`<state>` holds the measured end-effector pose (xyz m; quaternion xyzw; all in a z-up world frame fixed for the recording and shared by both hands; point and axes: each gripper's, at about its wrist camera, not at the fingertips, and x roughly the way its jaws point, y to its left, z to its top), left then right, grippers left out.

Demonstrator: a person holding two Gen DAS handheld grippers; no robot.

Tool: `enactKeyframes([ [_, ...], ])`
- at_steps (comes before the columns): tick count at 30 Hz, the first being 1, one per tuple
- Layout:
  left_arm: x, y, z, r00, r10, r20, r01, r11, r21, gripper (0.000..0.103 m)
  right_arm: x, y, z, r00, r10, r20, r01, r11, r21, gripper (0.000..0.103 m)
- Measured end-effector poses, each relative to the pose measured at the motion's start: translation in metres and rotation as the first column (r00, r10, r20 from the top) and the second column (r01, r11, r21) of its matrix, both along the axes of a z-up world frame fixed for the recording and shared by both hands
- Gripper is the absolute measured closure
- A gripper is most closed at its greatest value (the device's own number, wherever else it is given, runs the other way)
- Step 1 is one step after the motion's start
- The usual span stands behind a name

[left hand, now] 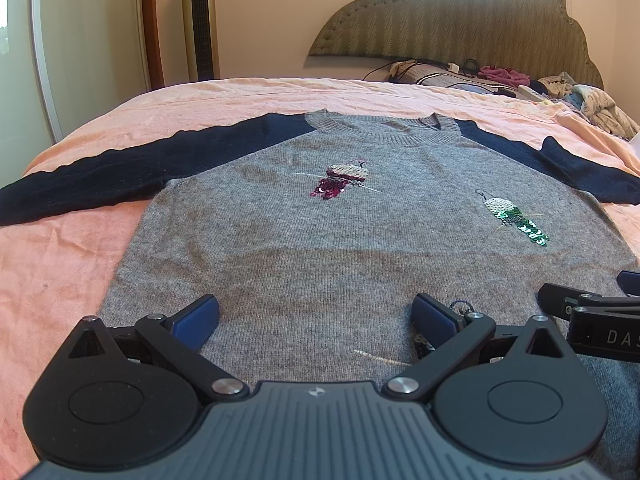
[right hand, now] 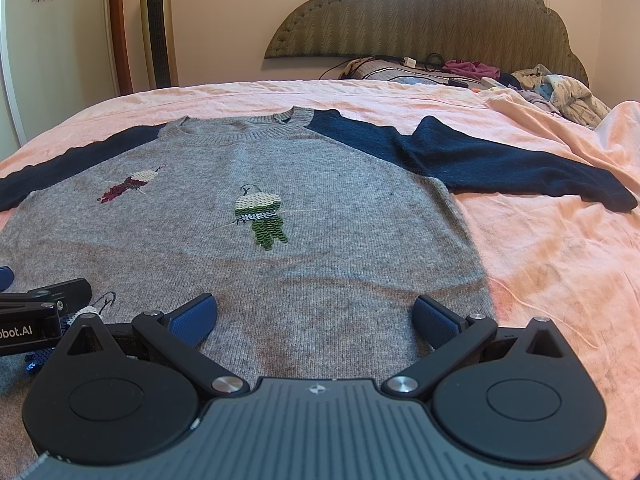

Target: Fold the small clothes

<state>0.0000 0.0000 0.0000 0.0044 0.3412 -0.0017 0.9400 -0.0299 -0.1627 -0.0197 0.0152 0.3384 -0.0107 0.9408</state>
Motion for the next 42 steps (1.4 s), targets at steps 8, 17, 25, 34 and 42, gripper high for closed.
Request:
enactKeyframes([
  [8, 0.0, 0.0, 0.0, 1.0, 0.0, 0.0, 0.0, 1.0, 0.0, 0.0, 0.0001, 0.0001, -0.0001, 1.0, 0.0, 0.0, 0.0, 1.0, 0.0, 0.0],
  [17, 0.0, 0.0, 0.0, 1.0, 0.0, 0.0, 0.0, 1.0, 0.0, 0.0, 0.0002, 0.0001, -0.0002, 1.0, -0.001, 0.0, 0.001, 1.0, 0.0, 0.0],
  [25, 0.0, 0.0, 0.0, 1.0, 0.0, 0.0, 0.0, 1.0, 0.0, 0.0, 0.0002, 0.0001, -0.0003, 1.0, -0.001, 0.0, 0.001, 1.0, 0.0, 0.0],
  [34, -0.0007, -0.0016, 0.0005, 1.0, 0.004, 0.002, -0.004, 1.0, 0.014, 0.0, 0.0, -0.0003, -0.0003, 1.0, -0.001, 0.0, 0.001, 1.0, 0.0, 0.0],
  [42, 0.0003, -0.0019, -0.0005, 1.0, 0.003, 0.001, -0.003, 1.0, 0.007, 0.0, 0.0012, -0.0013, 0.0017, 1.0, 0.017, -0.009, -0.017, 1.0, 0.013, 0.0],
])
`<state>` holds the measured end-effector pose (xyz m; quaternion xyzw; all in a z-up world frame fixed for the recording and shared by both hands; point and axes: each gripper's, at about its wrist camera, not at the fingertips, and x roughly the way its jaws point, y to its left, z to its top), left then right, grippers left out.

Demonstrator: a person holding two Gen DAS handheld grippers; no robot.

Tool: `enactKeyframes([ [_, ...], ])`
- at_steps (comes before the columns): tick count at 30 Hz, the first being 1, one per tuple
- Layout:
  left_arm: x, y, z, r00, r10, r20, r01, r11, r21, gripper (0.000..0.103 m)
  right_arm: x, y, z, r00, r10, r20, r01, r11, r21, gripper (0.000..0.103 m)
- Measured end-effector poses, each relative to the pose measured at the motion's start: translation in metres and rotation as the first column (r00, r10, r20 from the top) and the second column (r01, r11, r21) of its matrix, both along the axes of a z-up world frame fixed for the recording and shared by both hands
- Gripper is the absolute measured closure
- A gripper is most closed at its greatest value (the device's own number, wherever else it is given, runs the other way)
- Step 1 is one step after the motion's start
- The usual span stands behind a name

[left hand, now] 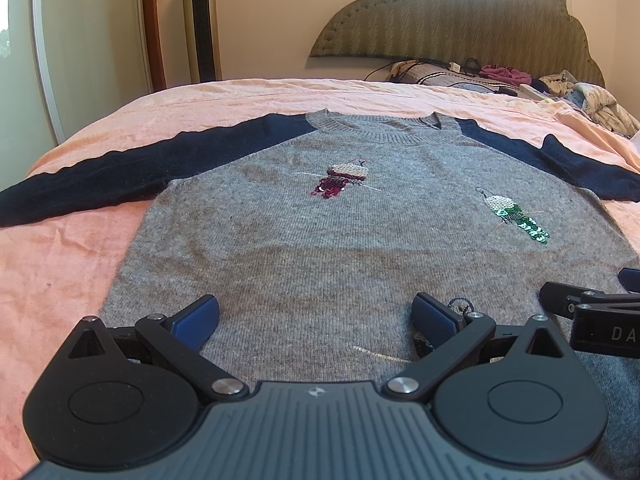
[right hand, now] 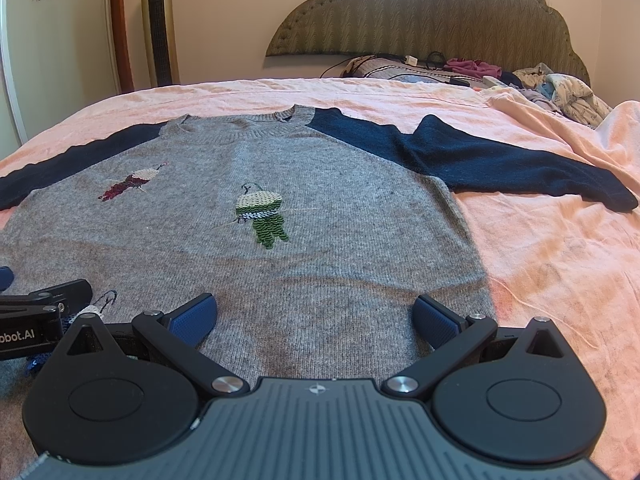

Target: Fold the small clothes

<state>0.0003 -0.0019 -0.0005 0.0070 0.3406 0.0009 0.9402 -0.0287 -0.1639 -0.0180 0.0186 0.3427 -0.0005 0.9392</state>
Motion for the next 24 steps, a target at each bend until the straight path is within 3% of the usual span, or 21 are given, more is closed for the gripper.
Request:
enactKeyframes([
  [24, -0.0002, -0.0003, 0.0, 1.0, 0.0, 0.001, 0.0, 1.0, 0.001, 0.0, -0.0016, 0.0017, -0.0002, 1.0, 0.0, 0.004, 0.0, 1.0, -0.017, 0.0],
])
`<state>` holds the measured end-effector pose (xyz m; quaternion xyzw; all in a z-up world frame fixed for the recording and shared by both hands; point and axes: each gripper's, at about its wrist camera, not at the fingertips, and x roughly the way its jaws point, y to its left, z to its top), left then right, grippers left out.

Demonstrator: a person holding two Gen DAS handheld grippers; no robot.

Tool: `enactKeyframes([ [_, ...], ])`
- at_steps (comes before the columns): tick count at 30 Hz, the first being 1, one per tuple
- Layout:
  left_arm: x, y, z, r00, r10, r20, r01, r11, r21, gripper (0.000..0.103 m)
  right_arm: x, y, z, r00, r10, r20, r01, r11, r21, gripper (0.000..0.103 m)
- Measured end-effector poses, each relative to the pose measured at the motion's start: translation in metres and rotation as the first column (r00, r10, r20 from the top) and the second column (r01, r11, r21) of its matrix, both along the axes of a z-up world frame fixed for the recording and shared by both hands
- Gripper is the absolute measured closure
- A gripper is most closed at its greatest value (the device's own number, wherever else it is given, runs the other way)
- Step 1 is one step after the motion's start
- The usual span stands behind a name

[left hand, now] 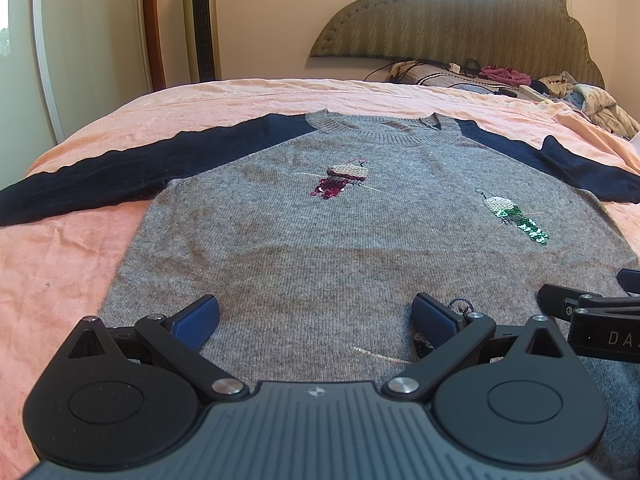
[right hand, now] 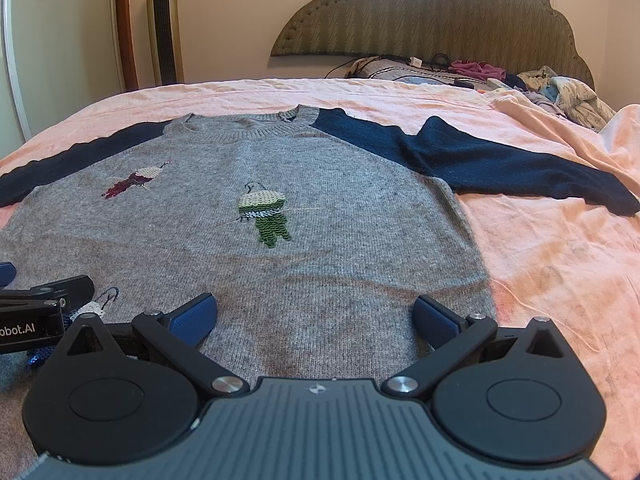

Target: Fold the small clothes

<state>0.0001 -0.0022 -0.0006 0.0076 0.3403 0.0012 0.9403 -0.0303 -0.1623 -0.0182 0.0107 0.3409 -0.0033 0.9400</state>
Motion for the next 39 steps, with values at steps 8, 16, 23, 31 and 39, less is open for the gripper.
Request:
enactKeyframes([
  [8, 0.0, 0.0, 0.0, 1.0, 0.0, 0.0, 0.0, 1.0, -0.001, 0.0, -0.004, -0.026, 0.021, 0.997, 0.042, 0.063, -0.049, 0.992, 0.118, 0.0],
  [16, 0.0, 0.0, 0.0, 1.0, 0.0, 0.0, 0.0, 1.0, -0.001, 0.0, 0.037, -0.271, 0.045, 0.888, -0.449, 0.098, 0.229, 0.617, 0.753, 0.0],
  [23, -0.002, 0.002, 0.0, 1.0, 0.0, 0.0, 0.0, 1.0, -0.001, 0.0, 0.049, -0.357, -0.005, 0.726, -0.68, -0.102, 0.529, 0.456, 0.716, 0.02],
  [31, -0.002, 0.002, 0.001, 1.0, 0.0, 0.001, 0.0, 1.0, -0.002, 0.0, 0.07, -0.363, -0.017, 0.708, -0.706, -0.026, 0.511, 0.487, 0.708, 0.022],
  [39, -0.002, 0.001, 0.001, 1.0, -0.001, 0.002, 0.001, 1.0, -0.006, 0.0, 0.093, -0.344, 0.018, 0.788, -0.61, 0.082, 0.441, 0.653, 0.615, 0.089],
])
